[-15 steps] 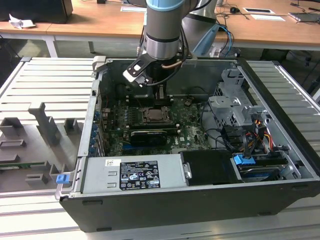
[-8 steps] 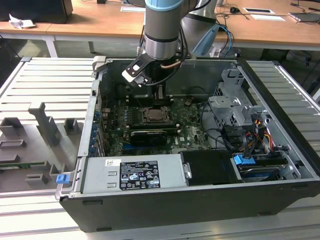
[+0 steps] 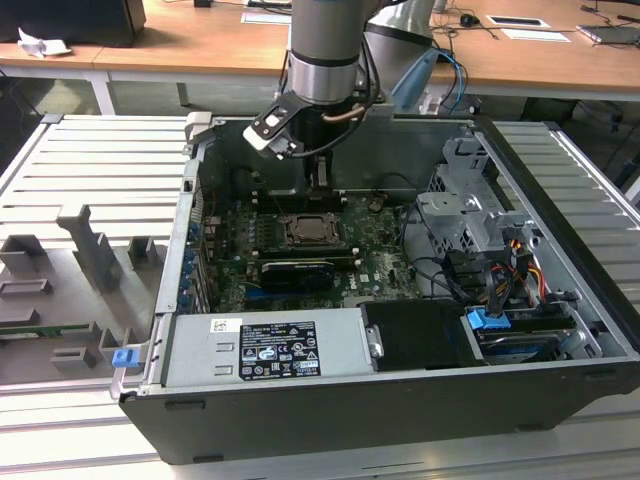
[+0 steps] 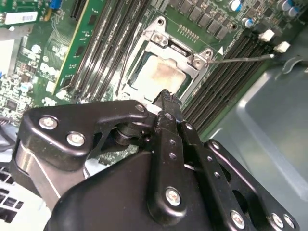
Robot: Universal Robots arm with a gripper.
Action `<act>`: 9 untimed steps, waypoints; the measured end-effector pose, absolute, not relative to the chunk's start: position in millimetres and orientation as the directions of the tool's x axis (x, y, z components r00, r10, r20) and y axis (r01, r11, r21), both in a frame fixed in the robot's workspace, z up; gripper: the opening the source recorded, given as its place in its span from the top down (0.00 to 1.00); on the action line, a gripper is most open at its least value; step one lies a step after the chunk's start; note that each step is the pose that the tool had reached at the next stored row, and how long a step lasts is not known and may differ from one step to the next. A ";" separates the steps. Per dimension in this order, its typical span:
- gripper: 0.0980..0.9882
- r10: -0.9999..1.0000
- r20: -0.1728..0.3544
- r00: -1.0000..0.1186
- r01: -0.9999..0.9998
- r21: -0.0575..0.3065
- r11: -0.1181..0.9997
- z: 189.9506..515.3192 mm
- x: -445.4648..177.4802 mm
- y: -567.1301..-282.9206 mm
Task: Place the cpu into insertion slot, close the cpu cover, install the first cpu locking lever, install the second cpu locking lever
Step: 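Install the first cpu locking lever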
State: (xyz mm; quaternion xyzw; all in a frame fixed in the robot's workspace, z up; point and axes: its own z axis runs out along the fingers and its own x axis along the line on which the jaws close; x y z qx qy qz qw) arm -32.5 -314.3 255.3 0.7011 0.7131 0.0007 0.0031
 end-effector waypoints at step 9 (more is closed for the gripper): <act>0.99 0.976 -0.004 -0.219 0.976 0.017 0.219 260.9 -32.8 -314.3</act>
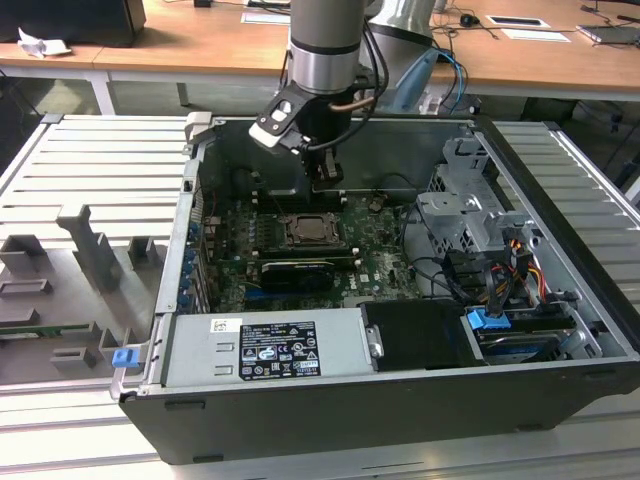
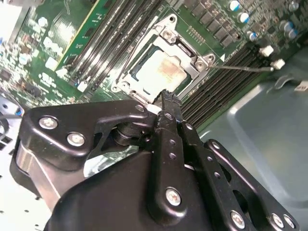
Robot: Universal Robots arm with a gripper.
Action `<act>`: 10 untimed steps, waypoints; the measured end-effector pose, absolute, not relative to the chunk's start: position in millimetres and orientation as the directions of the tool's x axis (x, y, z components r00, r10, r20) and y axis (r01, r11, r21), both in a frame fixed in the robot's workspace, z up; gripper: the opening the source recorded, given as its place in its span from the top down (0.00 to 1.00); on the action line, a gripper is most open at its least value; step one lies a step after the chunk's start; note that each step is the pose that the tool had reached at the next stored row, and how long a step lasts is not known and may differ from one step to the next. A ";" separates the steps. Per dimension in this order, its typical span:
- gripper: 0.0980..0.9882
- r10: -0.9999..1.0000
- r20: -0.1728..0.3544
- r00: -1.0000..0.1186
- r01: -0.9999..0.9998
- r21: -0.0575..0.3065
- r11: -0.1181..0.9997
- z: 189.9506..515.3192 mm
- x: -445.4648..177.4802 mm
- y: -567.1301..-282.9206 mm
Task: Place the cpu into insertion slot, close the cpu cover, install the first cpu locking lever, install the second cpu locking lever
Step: 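Install the first cpu locking lever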
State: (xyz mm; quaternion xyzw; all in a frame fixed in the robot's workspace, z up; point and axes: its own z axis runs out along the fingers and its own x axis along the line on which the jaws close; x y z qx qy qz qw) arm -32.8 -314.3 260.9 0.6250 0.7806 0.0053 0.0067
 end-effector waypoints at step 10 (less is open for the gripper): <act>0.99 0.947 -0.004 -0.321 0.947 0.017 0.321 259.7 -35.1 -314.3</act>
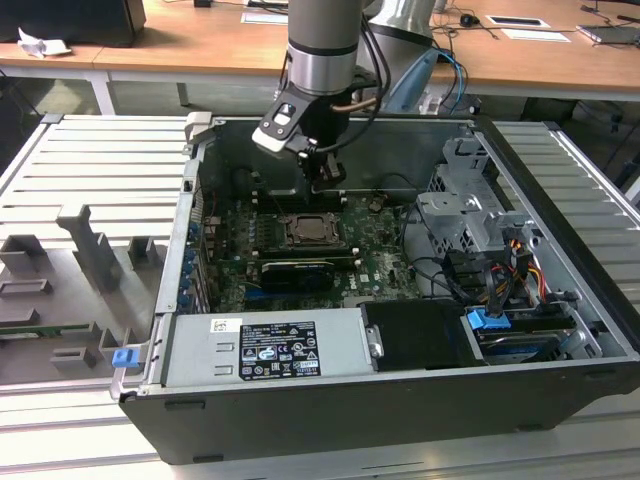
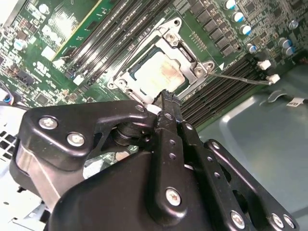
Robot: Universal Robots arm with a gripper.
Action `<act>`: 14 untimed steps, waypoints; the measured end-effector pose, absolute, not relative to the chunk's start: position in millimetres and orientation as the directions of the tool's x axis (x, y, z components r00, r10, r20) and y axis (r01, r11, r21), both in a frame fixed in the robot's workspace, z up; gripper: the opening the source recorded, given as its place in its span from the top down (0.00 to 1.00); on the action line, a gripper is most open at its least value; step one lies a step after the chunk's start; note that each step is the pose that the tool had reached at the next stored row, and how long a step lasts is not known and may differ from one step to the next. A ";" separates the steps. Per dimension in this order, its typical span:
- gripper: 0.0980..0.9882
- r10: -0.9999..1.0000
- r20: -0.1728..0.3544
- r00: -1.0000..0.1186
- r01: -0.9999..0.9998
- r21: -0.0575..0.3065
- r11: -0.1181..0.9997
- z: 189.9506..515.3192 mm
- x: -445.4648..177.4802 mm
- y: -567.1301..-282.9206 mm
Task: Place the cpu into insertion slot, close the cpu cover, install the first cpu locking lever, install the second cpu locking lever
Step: 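Install the first cpu locking lever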
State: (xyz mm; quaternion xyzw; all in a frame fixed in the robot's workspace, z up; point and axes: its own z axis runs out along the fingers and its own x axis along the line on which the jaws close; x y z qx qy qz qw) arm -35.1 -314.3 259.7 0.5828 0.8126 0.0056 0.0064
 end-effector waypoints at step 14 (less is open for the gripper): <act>0.99 0.859 -0.004 -0.512 0.859 0.017 0.512 259.4 -35.2 -314.3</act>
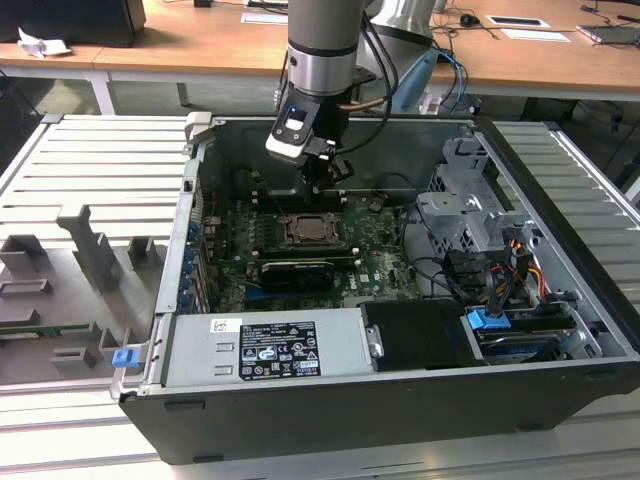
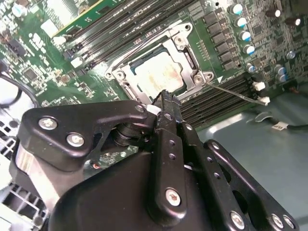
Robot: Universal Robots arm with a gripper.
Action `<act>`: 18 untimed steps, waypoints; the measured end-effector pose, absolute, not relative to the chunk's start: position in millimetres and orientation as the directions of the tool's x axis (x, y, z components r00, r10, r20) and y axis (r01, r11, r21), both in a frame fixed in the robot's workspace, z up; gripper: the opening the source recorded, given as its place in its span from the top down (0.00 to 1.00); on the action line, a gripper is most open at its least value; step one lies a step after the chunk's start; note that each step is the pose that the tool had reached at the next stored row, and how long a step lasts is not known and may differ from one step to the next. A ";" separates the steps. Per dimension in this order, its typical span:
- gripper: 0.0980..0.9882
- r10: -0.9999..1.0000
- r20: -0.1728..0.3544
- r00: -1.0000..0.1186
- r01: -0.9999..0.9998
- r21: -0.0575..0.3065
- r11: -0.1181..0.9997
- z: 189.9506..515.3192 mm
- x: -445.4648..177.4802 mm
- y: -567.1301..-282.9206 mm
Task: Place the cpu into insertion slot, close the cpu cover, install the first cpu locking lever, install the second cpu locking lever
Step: 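Install the first cpu locking lever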
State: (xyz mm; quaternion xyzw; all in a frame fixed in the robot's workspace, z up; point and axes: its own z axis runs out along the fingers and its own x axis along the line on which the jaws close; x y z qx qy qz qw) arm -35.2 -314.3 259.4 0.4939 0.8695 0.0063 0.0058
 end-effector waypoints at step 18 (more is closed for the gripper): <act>0.99 0.646 -0.004 -0.763 0.646 0.017 0.763 259.2 -35.4 -314.3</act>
